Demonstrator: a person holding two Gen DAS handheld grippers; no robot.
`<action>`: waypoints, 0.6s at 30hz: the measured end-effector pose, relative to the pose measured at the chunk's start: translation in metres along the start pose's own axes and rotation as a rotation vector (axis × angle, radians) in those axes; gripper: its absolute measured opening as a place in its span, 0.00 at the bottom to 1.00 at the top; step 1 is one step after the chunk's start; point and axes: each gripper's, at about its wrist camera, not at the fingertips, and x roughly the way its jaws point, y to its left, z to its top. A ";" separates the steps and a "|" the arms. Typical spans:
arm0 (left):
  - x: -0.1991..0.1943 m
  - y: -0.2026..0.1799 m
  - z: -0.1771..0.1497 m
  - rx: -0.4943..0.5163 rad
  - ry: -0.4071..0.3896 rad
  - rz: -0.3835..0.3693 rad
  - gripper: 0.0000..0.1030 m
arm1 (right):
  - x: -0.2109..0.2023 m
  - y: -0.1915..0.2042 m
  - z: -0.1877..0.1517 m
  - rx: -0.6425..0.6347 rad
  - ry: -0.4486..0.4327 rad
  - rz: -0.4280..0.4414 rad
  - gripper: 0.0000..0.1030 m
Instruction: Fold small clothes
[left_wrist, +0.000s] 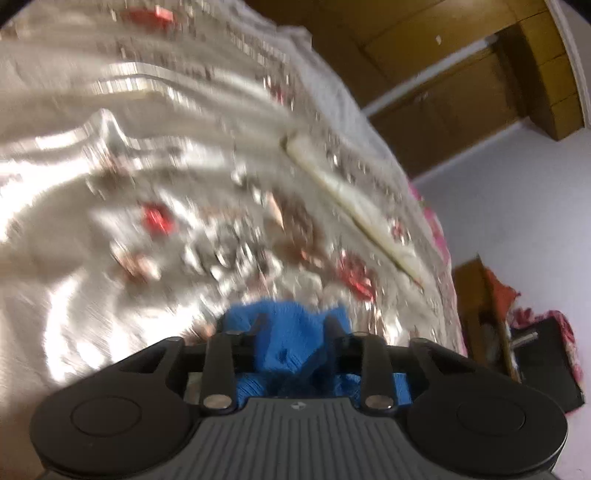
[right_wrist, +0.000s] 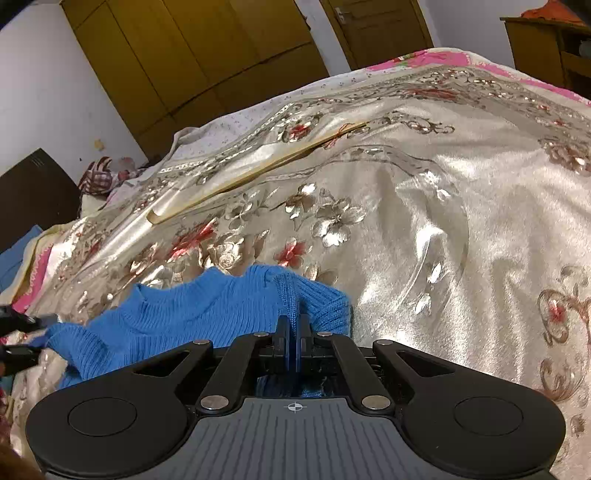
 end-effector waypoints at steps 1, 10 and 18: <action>-0.004 -0.002 0.002 0.024 -0.010 0.014 0.38 | -0.001 0.001 0.001 -0.001 -0.003 0.000 0.01; 0.017 -0.042 -0.057 0.393 0.125 0.168 0.38 | -0.006 0.003 -0.001 0.013 -0.008 -0.015 0.01; 0.040 -0.056 -0.051 0.467 0.068 0.241 0.38 | -0.005 0.001 -0.005 0.020 0.015 -0.006 0.05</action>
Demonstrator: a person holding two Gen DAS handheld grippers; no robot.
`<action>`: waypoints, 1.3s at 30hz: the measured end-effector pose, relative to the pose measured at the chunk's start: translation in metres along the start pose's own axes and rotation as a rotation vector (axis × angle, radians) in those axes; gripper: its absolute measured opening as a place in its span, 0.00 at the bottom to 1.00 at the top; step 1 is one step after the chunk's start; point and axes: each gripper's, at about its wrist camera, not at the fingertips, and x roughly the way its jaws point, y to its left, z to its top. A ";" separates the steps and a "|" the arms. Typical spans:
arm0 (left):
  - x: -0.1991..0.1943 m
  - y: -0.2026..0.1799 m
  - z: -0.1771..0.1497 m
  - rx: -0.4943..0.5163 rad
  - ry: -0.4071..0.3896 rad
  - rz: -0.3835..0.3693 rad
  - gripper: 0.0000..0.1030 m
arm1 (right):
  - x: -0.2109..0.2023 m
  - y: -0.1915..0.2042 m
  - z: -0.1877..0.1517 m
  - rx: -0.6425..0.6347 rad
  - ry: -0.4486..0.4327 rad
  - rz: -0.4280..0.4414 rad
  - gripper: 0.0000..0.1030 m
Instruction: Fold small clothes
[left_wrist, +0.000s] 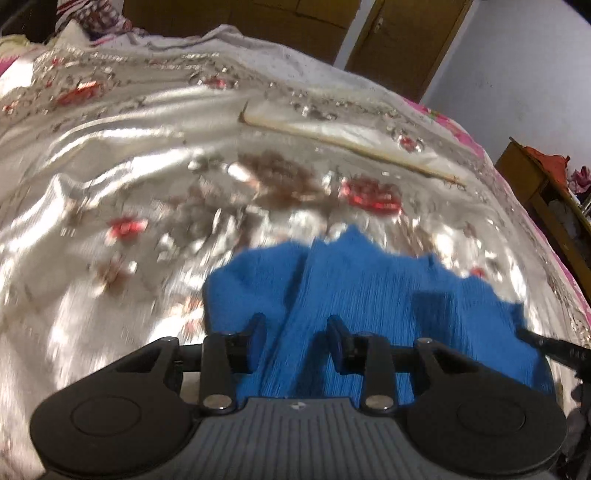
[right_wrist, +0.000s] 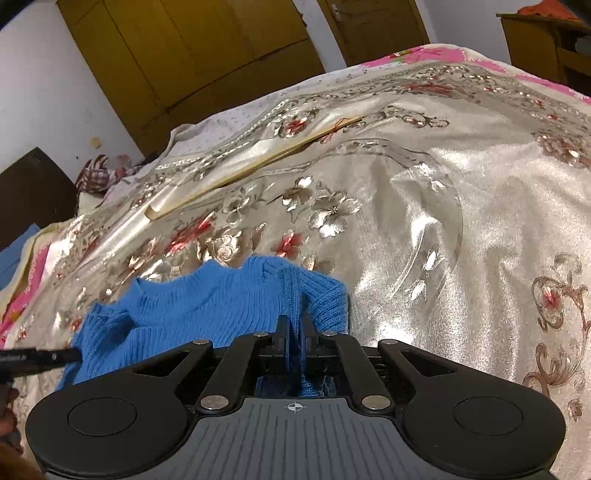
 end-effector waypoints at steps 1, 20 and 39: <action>0.005 -0.004 0.005 0.018 0.004 0.008 0.38 | 0.000 0.000 0.000 0.003 0.001 0.002 0.07; -0.025 0.000 0.014 -0.024 -0.077 0.054 0.11 | -0.037 0.001 0.024 0.005 -0.121 0.039 0.00; 0.000 0.013 0.000 -0.048 -0.003 0.071 0.12 | 0.016 0.023 0.016 -0.119 0.108 -0.058 0.05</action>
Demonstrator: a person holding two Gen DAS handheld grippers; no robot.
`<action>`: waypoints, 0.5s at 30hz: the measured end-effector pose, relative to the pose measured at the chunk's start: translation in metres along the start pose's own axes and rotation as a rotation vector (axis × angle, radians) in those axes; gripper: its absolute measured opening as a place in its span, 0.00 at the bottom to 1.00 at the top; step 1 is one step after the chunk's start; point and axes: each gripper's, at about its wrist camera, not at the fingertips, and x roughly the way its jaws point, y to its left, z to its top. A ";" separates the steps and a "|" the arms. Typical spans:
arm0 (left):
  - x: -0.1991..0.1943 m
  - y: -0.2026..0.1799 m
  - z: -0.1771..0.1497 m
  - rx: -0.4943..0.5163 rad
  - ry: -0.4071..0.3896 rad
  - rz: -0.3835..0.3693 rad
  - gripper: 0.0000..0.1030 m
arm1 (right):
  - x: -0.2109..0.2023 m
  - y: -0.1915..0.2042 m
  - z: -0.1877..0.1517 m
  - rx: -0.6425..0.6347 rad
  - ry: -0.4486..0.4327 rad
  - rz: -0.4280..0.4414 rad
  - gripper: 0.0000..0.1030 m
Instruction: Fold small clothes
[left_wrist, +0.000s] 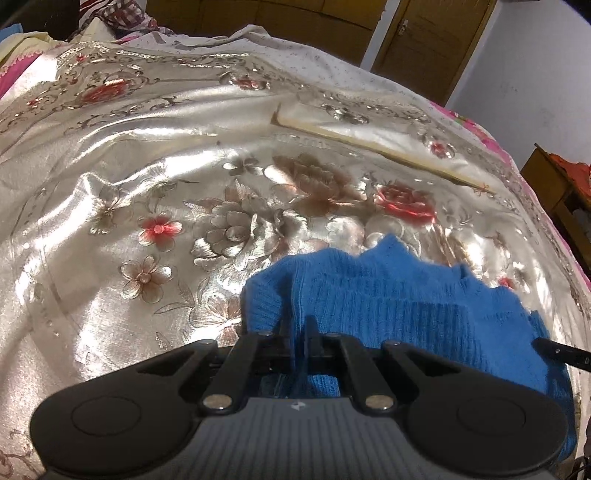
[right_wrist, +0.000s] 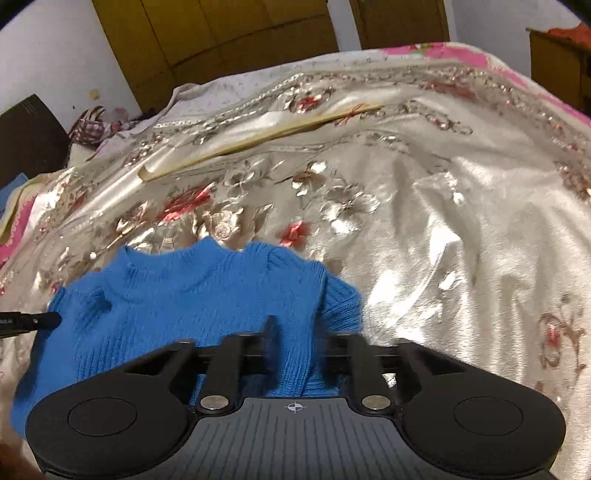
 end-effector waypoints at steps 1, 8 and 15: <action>-0.002 0.000 0.001 0.005 -0.006 -0.005 0.12 | -0.002 -0.001 0.001 0.017 -0.005 0.016 0.05; -0.025 -0.003 0.013 -0.003 -0.091 -0.042 0.11 | -0.039 0.001 0.028 0.048 -0.185 0.077 0.04; 0.010 0.005 -0.001 0.041 -0.022 0.085 0.12 | 0.012 -0.008 0.021 0.022 -0.064 -0.065 0.07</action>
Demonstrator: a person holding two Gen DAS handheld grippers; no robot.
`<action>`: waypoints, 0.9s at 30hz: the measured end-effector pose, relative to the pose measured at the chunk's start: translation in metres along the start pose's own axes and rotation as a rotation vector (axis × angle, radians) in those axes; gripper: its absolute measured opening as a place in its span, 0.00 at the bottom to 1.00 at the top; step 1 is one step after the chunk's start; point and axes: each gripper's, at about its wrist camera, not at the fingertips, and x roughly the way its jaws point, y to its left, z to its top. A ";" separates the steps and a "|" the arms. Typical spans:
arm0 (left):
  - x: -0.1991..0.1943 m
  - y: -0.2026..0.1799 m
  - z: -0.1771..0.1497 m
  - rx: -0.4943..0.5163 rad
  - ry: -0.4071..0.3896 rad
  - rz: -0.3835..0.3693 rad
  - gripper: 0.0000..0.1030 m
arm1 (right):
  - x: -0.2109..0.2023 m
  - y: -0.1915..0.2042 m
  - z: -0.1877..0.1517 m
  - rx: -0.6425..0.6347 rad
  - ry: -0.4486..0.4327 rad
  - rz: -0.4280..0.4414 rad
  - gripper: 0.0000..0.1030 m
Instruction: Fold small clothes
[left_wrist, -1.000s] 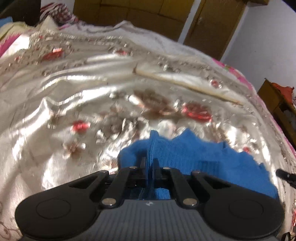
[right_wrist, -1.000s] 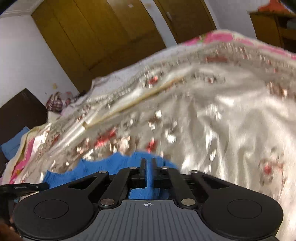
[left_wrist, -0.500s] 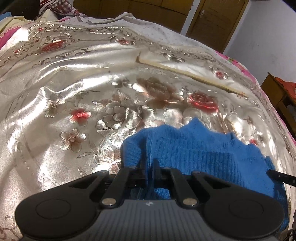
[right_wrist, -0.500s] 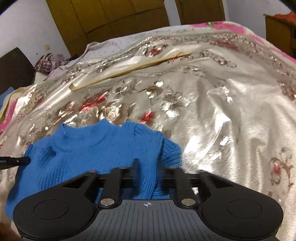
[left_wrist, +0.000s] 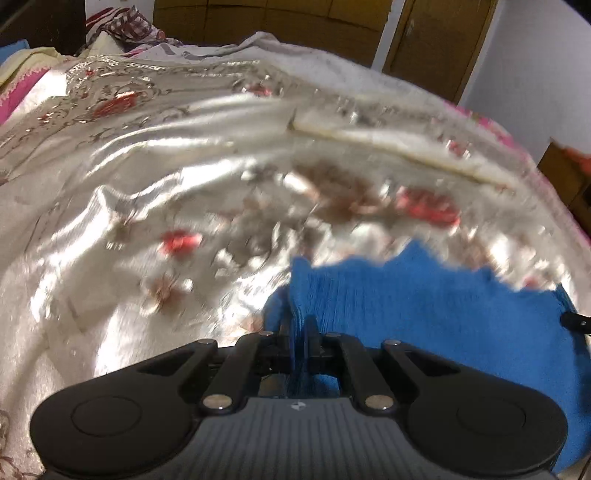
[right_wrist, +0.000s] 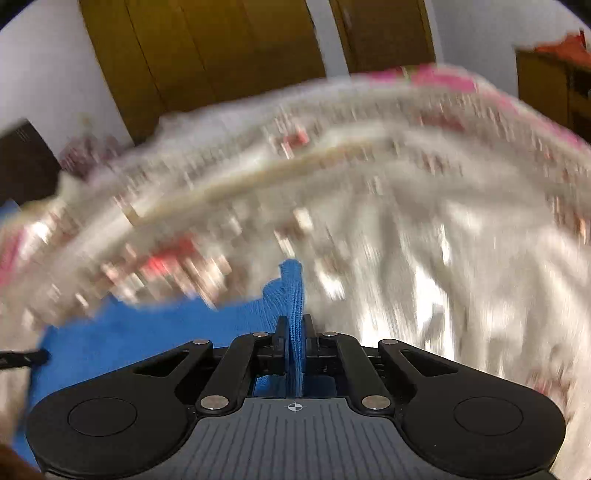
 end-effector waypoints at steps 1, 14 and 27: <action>-0.004 0.000 -0.003 0.003 -0.009 -0.001 0.13 | 0.003 0.000 -0.007 -0.003 0.016 -0.011 0.09; -0.078 -0.018 -0.059 0.149 -0.061 -0.080 0.14 | -0.094 0.044 -0.081 -0.257 -0.058 0.111 0.31; -0.082 0.012 -0.097 -0.072 -0.021 -0.016 0.21 | -0.101 0.075 -0.059 -0.271 -0.050 0.071 0.34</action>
